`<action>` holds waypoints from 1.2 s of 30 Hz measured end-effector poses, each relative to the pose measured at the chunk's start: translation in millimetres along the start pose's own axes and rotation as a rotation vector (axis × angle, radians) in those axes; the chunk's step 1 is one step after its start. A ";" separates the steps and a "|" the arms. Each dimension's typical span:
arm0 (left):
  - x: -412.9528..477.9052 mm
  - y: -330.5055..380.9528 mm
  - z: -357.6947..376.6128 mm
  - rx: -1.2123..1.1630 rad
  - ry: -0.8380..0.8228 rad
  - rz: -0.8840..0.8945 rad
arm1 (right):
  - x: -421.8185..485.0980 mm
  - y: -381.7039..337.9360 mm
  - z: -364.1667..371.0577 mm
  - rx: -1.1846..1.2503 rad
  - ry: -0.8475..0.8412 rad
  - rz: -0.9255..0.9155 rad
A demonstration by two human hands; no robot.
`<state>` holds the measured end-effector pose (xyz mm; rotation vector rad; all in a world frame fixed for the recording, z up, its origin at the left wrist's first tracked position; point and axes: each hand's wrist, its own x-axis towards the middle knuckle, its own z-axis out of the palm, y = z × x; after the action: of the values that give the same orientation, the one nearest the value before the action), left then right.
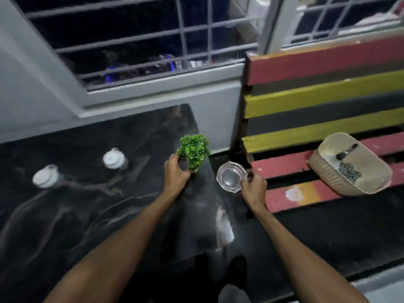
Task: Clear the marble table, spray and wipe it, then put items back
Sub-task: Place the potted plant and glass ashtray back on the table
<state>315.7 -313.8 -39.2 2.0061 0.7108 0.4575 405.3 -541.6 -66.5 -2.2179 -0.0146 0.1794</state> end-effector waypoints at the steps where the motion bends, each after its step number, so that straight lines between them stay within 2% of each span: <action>1: 4.3 -12.6 -33.7 0.012 0.034 -0.008 | -16.5 -23.2 15.9 -0.008 -0.019 -0.025; 8: 25.3 -63.5 -253.0 0.007 0.099 0.003 | -127.6 -142.4 146.4 -0.040 -0.176 -0.098; 11: 42.8 -99.6 -315.7 0.007 0.082 -0.022 | -169.1 -175.1 196.7 -0.071 -0.243 -0.101; 15: 64.7 -136.3 -363.9 0.001 0.055 -0.056 | -205.7 -195.7 252.8 -0.098 -0.350 -0.133; 22: 120.1 -188.0 -366.2 -0.050 -0.042 -0.168 | -227.4 -200.4 303.4 -0.139 -0.408 -0.238; 28: 159.8 -212.1 -340.0 0.070 -0.093 -0.205 | -222.4 -198.8 322.7 -0.188 -0.419 -0.293; 36: 179.8 -237.9 -325.4 0.151 -0.083 -0.294 | -206.8 -203.0 336.3 -0.207 -0.455 -0.326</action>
<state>195.4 109.3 -75.7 2.0039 0.9940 0.1498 166.3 -167.7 -81.3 -2.2940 -0.6654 0.5143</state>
